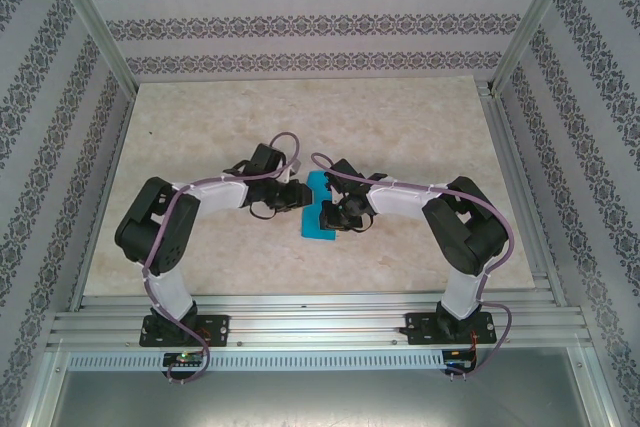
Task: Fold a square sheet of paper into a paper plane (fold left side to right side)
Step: Hold the square sheet of paper at the center of the table.
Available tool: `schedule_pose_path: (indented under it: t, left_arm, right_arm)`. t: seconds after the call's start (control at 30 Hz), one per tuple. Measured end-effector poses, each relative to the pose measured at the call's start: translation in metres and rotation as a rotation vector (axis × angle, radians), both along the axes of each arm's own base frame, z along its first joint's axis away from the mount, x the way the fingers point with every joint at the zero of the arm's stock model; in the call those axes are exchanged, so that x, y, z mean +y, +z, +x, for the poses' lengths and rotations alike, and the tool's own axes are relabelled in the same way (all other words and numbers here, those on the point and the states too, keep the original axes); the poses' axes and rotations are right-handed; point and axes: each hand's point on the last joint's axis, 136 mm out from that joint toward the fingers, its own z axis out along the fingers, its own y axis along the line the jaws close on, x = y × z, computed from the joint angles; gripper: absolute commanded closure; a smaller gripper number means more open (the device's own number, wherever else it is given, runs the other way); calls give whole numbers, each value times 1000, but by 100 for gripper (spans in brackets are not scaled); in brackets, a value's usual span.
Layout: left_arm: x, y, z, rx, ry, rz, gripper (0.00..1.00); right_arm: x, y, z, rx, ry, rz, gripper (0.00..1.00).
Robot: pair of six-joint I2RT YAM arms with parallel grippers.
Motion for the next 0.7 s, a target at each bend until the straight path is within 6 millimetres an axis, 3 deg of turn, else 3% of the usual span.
schedule_pose_path:
  t: [0.23,0.47,0.63,0.7]
  left_arm:
    - [-1,-21,3,12,23,37,73]
    - [1,-29,4,12,36,58,74]
    - [0,-30,3,1,34,57,74]
    - [0,-31,3,-4,34,54,74]
  right_arm:
    - [0,0,0,0,0,0,83]
    - [1,1,1,-3,0,4,82]
    - [-1,10,-1,-4,-7,29,80]
    - [-5,25,6,-19,-30,65,80]
